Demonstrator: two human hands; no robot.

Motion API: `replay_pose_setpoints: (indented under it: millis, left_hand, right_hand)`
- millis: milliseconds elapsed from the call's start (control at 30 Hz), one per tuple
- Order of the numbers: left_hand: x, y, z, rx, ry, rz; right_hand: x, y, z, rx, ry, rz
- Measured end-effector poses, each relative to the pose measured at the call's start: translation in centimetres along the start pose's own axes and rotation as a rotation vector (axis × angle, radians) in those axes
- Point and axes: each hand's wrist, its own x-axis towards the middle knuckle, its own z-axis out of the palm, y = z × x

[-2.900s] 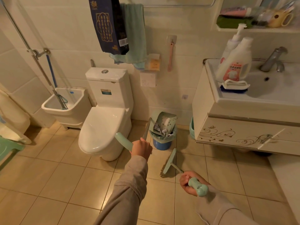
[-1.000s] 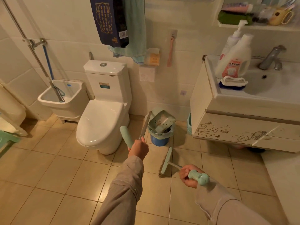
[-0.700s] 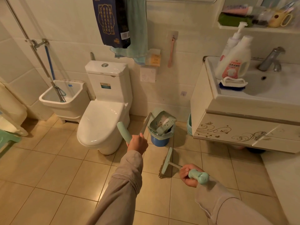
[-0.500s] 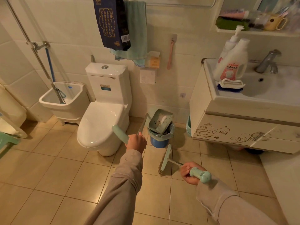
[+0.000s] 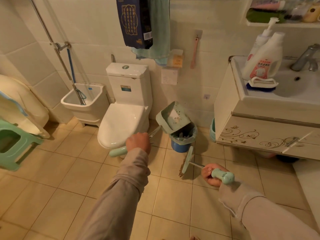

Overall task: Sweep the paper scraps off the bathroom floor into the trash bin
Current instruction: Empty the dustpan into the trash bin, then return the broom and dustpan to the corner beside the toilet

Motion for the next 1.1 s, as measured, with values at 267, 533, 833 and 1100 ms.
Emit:
replay_pose_setpoints:
  millis: [267,533,833,1100]
  left_hand:
    - [-2.2,-2.7,-1.0,-0.192,-0.039,-0.154]
    - [-5.6,-4.4,1.2,-0.392,-0.167,-0.290]
    - [-8.9,-6.3,5.5,-0.575,-0.304,-0.440]
    - [-11.2,-9.0,6.5,-0.452,-0.347,-0.514]
  right_hand:
    - [-0.1,1.6,2.5,-0.006,-0.003,-0.049]
    - [0.6,4.4,2.1,-0.116,0.043,-0.034]
    - [1.7,7.7,3.8,-0.223,0.137,-0.033]
    - [4.3,9.2,5.1,-0.414,0.086,-0.018]
